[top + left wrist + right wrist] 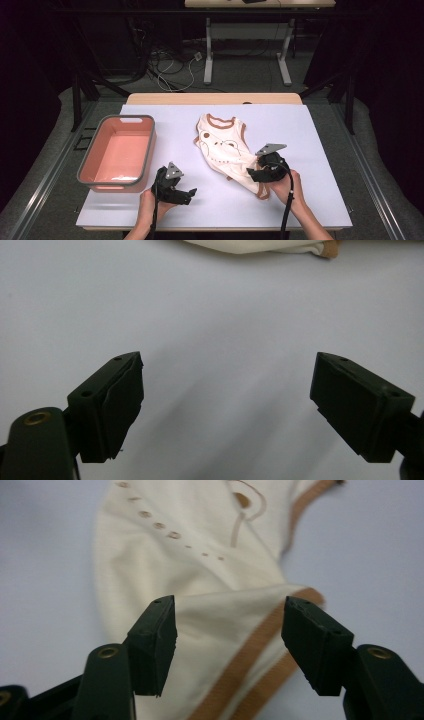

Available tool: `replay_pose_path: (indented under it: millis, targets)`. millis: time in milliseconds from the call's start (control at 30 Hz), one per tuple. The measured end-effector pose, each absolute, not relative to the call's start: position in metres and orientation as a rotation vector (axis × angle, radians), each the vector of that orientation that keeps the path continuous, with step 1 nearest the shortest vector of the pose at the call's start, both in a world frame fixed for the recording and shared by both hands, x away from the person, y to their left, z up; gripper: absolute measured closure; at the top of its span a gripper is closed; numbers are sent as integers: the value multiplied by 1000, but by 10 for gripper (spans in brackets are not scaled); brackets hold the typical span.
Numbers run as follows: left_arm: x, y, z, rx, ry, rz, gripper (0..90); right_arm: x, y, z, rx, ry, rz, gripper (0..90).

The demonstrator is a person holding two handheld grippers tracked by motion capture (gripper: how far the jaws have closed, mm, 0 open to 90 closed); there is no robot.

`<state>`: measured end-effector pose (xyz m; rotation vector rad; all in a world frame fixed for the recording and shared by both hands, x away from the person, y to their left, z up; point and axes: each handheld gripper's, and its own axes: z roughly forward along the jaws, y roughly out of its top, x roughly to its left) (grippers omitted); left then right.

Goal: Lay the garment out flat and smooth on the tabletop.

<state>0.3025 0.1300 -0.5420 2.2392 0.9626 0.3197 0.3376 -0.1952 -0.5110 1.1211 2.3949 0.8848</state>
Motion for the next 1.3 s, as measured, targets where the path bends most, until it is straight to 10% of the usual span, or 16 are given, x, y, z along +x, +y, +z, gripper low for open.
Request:
replay_pose_path:
  millis: [200, 367, 533, 1300]
  targets:
    - [303, 128, -544, 2252, 959, 323, 140, 330, -173, -521, 961, 2582, 814, 342]
    - [303, 128, -544, 2251, 958, 325, 146, 331, -171, -531, 949, 2573, 759, 693]
    - [302, 127, -544, 2247, 947, 334, 137, 331, -175, -526, 962, 2504, 787, 863]
    - [304, 126, -546, 2249, 949, 354, 143, 356, -204, -532, 1118, 2374, 741, 709]
